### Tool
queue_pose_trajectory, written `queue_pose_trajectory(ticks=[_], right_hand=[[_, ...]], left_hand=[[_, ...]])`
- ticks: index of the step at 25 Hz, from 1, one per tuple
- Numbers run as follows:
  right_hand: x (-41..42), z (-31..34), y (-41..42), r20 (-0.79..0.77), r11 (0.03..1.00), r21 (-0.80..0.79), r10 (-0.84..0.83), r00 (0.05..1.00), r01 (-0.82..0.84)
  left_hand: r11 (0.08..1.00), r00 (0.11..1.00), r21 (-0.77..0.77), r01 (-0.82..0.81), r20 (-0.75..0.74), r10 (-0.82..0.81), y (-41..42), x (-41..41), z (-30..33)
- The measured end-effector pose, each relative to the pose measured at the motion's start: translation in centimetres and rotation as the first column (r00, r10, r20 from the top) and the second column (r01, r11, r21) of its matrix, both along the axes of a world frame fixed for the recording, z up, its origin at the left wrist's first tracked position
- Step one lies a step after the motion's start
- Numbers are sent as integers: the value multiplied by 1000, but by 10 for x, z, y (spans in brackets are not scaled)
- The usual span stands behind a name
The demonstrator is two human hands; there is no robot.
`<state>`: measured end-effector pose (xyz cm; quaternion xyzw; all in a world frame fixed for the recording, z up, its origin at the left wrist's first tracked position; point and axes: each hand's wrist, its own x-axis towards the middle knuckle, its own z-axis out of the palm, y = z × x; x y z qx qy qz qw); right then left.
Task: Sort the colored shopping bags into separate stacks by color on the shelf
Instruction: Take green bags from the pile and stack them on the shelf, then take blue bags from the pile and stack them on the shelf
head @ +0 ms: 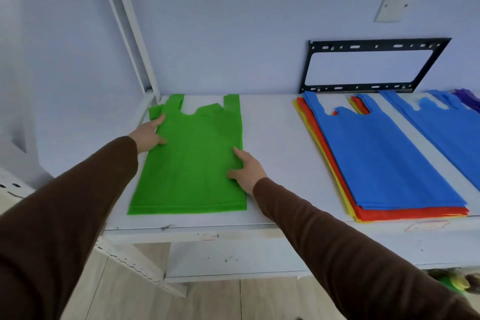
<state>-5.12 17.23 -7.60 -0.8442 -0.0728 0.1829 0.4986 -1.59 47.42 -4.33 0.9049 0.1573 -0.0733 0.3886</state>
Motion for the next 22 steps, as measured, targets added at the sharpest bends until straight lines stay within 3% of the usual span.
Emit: queue_pose_trajectory(ticks=[8, 19, 22], right_hand=[[3, 8, 2, 41, 988, -151, 34, 999, -28], [2, 11, -1, 9, 986, -153, 64, 998, -62], [0, 19, -3, 15, 972, -218, 98, 995, -92]], left_hand=[[987, 999, 159, 27, -32, -23, -7, 7, -8], [965, 998, 260, -35, -45, 48, -7, -12, -6], [927, 996, 374, -36, -64, 65, -14, -14, -2]])
